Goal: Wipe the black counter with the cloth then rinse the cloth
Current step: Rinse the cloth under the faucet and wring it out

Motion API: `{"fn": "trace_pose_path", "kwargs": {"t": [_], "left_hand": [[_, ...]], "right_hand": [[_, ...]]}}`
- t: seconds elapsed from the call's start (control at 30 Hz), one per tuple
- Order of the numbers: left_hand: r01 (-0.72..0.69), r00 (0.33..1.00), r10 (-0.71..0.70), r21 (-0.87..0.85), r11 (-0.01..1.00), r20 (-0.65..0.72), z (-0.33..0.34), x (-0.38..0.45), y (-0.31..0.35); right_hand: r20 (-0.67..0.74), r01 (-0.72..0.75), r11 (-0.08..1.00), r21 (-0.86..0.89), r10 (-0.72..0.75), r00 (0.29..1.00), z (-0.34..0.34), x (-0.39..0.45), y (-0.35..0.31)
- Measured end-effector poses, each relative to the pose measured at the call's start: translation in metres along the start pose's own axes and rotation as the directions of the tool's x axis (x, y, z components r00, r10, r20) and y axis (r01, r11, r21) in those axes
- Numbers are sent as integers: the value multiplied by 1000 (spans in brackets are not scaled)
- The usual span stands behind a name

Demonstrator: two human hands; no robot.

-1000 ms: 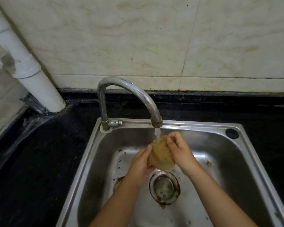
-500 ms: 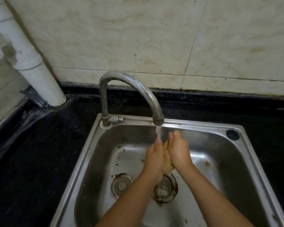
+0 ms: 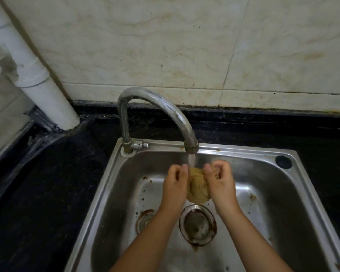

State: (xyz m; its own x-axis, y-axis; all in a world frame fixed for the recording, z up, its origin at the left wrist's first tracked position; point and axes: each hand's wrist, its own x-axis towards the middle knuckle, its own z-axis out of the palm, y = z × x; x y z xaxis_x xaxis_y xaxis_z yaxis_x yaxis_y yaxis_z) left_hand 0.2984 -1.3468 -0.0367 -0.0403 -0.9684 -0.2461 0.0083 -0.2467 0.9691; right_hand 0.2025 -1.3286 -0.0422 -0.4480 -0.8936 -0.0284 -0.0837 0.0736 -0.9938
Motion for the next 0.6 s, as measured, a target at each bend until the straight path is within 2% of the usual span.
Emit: {"fn": "trace_pose_path", "kwargs": {"t": [0.1, 0.2, 0.33, 0.4, 0.47, 0.53, 0.6], "left_hand": [[81, 996, -76, -174, 981, 35, -9, 1, -7], [77, 997, -70, -288, 955, 31, -10, 0, -11], [-66, 997, 74, -195, 979, 37, -12, 2, -5], [-104, 992, 114, -147, 984, 61, -15, 3, -2], [-108, 992, 113, -104, 989, 49, -18, 3, -2], [-101, 994, 104, -74, 992, 38, -17, 4, -2], [-110, 993, 111, -31, 993, 32, -13, 6, -2]], "right_hand": [[87, -42, 994, 104, 33, 996, -7, -4, -4], [199, -51, 997, 57, 38, 979, -8, -4, -7], [358, -257, 966, 31, 229, 905, -12, -2, -2], [381, -278, 961, 7, 254, 889, -11, -1, -2], [329, -200, 980, -10, 192, 925, -8, -2, 0], [246, -13, 986, -163, 54, 968, -4, -1, 5], [209, 124, 951, -284, -65, 976, 2, -5, 7]]}}
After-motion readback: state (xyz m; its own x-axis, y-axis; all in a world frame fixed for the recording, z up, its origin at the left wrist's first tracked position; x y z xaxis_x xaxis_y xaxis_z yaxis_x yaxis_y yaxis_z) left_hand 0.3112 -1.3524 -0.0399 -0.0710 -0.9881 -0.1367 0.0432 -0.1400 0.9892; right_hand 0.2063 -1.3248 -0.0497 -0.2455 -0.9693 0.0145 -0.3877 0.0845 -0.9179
